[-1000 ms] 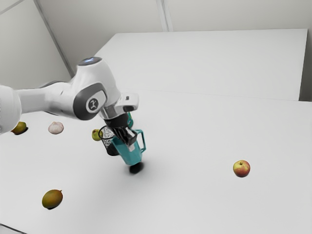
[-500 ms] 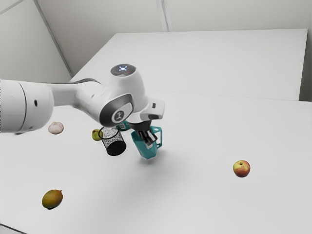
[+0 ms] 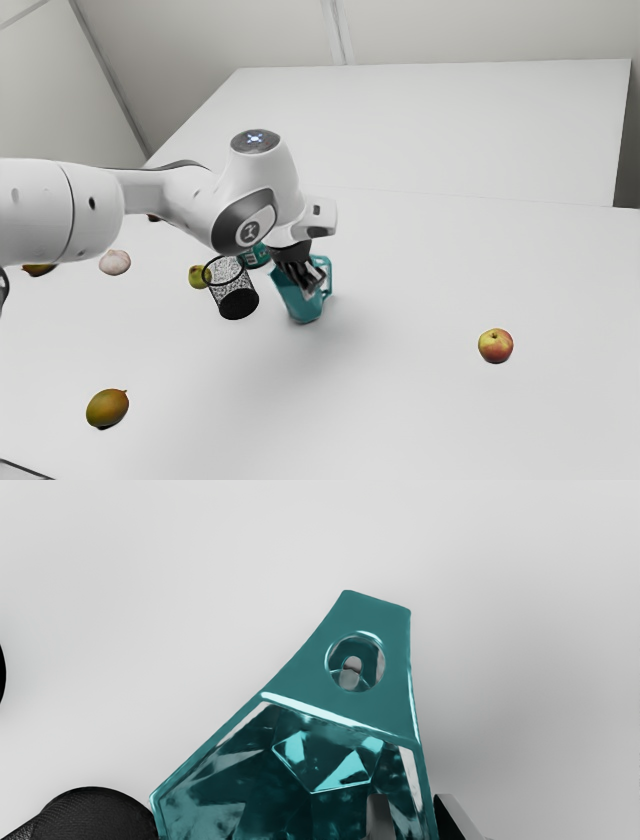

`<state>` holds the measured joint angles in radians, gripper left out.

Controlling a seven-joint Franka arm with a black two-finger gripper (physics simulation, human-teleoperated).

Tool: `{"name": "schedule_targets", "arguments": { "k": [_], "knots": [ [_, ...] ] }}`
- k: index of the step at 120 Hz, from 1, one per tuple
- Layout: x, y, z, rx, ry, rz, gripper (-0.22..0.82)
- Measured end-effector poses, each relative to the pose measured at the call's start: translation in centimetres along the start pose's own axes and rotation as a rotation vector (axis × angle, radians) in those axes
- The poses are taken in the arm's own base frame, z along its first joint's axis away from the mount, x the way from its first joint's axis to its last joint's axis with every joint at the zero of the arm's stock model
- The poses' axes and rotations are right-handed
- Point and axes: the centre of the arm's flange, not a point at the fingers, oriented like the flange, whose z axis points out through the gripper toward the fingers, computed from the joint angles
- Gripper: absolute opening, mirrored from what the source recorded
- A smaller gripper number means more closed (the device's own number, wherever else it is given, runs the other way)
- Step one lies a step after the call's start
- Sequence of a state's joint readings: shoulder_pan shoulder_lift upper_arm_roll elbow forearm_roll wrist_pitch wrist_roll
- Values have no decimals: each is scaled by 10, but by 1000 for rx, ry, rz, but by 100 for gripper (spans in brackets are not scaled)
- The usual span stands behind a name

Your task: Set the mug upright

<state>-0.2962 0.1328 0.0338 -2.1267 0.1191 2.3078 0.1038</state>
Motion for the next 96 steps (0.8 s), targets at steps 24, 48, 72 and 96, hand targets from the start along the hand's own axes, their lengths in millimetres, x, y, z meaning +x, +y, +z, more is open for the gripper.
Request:
{"name": "schedule_targets", "arguments": {
  "k": [24, 48, 72, 96],
  "knots": [
    [4, -6, -32, -21, 59, -39, 35],
    [46, -30, -101, -37, 138, -92, 51],
    [17, -114, -191, -53, 141, -239, 57],
    [0, -134, -236, -25, 75, -237, 59]
  ]
}}
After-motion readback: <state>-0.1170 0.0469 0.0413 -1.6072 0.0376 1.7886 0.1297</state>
